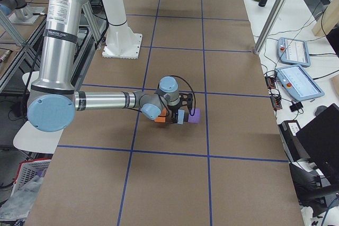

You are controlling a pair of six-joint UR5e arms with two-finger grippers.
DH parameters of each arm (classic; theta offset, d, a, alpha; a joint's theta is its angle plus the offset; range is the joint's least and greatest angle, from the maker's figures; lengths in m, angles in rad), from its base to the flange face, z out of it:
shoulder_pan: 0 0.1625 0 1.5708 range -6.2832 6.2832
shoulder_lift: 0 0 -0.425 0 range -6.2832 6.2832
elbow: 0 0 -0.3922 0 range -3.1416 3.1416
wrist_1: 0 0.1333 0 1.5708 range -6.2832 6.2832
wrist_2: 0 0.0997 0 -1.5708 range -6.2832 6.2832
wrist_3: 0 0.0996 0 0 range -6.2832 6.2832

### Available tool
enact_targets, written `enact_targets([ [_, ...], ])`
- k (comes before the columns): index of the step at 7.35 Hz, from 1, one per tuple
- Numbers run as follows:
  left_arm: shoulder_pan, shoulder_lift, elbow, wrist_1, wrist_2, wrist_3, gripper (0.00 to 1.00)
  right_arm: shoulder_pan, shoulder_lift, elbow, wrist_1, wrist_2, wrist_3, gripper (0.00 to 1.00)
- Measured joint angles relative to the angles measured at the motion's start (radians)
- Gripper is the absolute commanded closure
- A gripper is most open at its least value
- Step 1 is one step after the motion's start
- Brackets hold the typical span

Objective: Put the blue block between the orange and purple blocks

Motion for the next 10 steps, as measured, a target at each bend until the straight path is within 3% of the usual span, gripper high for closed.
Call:
enact_targets([
  [4, 0.000, 0.001, 0.000, 0.000, -0.001, 0.000, 0.00, 0.141, -0.009, 0.027, -0.083, 0.094, -0.226, 0.00],
  [6, 0.000, 0.001, 0.000, 0.000, -0.002, -0.001, 0.00, 0.257, -0.003, 0.098, -0.287, 0.146, -0.423, 0.00],
  [8, 0.000, 0.001, 0.000, 0.000, -0.003, -0.001, 0.00, 0.393, 0.014, 0.185, -0.575, 0.167, -0.704, 0.00],
  [10, 0.000, 0.001, 0.000, 0.000, -0.002, 0.000, 0.00, 0.545, 0.021, 0.201, -0.802, 0.252, -0.975, 0.00],
])
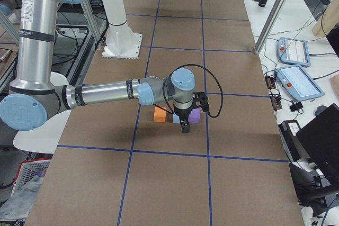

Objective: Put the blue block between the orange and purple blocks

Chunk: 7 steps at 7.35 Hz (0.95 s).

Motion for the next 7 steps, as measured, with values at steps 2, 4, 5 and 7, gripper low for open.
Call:
enact_targets([
  [2, 0.000, 0.000, 0.001, 0.000, 0.000, 0.000, 0.00, 0.059, -0.044, -0.008, -0.058, 0.034, -0.080, 0.01],
  [4, 0.000, 0.000, 0.002, 0.000, 0.000, 0.002, 0.00, 0.069, -0.056, -0.010, -0.061, 0.039, -0.087, 0.01],
  [5, 0.000, 0.001, 0.004, 0.000, 0.001, 0.005, 0.00, 0.070, -0.056, -0.009, -0.061, 0.038, -0.085, 0.01],
  [7, 0.000, -0.003, 0.006, -0.001, 0.003, 0.009, 0.00, 0.071, -0.055, -0.010, -0.060, 0.038, -0.080, 0.00],
])
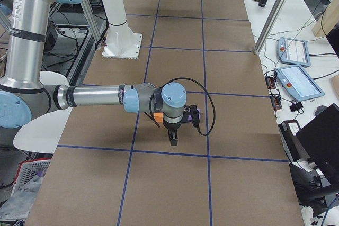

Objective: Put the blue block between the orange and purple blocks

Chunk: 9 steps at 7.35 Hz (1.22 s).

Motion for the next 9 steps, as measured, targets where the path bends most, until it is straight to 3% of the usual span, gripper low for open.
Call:
enact_targets([
  [9, -0.004, 0.004, -0.016, -0.026, -0.012, 0.005, 0.00, 0.000, 0.003, 0.001, 0.000, 0.000, 0.006, 0.00],
])
